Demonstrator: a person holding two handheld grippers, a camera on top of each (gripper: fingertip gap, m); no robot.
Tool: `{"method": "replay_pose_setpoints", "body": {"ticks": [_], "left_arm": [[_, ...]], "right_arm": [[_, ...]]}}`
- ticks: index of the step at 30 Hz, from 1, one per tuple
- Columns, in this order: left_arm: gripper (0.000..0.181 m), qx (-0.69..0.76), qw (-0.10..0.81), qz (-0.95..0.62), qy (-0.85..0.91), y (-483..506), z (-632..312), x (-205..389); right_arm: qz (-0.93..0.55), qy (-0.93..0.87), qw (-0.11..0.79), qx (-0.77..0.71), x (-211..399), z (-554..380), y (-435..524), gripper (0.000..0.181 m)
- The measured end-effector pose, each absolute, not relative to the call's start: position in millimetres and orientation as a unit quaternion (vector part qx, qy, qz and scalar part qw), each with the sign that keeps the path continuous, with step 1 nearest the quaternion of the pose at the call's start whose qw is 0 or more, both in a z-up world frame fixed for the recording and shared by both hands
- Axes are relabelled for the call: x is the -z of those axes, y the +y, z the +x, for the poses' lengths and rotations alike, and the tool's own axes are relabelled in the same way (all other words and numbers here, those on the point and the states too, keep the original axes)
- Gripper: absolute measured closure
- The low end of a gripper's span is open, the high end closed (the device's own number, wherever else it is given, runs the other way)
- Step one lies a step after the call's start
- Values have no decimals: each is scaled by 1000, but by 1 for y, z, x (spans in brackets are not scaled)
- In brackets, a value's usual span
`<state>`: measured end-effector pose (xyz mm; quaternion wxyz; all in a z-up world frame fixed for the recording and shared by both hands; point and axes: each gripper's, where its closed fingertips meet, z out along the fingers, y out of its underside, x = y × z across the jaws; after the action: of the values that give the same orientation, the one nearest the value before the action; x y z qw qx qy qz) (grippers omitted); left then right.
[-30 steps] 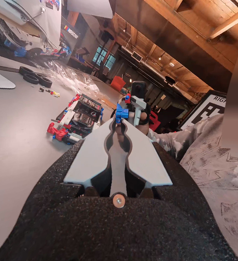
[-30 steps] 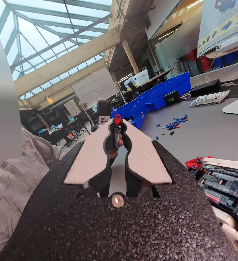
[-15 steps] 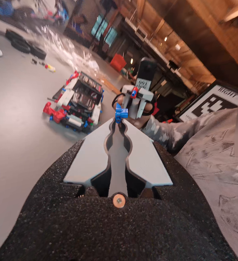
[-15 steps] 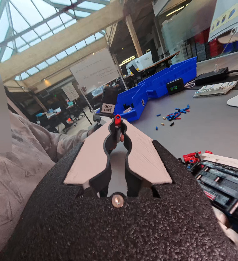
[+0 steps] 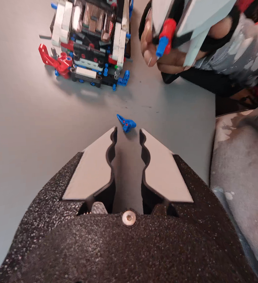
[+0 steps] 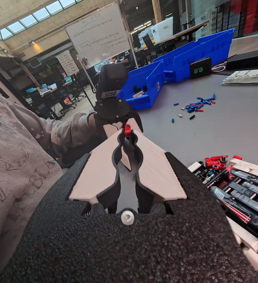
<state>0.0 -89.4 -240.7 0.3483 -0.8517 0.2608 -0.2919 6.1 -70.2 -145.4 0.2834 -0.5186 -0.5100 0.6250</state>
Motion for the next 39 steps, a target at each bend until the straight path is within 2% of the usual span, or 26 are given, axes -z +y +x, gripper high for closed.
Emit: {"method": "replay_pose_setpoints", "body": {"ticks": [1,5,9,14,21,32,33,35,37,39], "left_arm": [[154,317,369,-836,253,-89,1,229],[157,407,469,-750,228,-86,9,169],[172,397,507,-726,242,-86,12,155],[176,391,503,-729,251,-90,13,157],[180,464,460,-726,215,-96,13,159],[181,515,461,-696,195,-98,18,146],[181,506,462,-701,198,-97,18,147],[180,437,442,-753,217,-94,12,181],[180,455,435,-752,196,-96,10,184],[180,436,456,-751,196,-87,4,178]], "right_arm": [[-518,-510,282,-626,145,6,-71,175],[-516,-512,269,-632,148,5,-77,175],[-510,-519,260,-634,150,3,-85,175],[-505,-530,245,-636,151,5,-90,175],[-500,-544,246,-627,153,5,-94,175],[-472,-521,251,-665,135,8,-95,176],[-472,-516,256,-668,134,9,-93,176],[-448,-414,264,-747,90,21,-67,176],[-452,-420,346,-707,75,31,-41,176],[-466,-440,371,-672,75,34,-35,176]]}}
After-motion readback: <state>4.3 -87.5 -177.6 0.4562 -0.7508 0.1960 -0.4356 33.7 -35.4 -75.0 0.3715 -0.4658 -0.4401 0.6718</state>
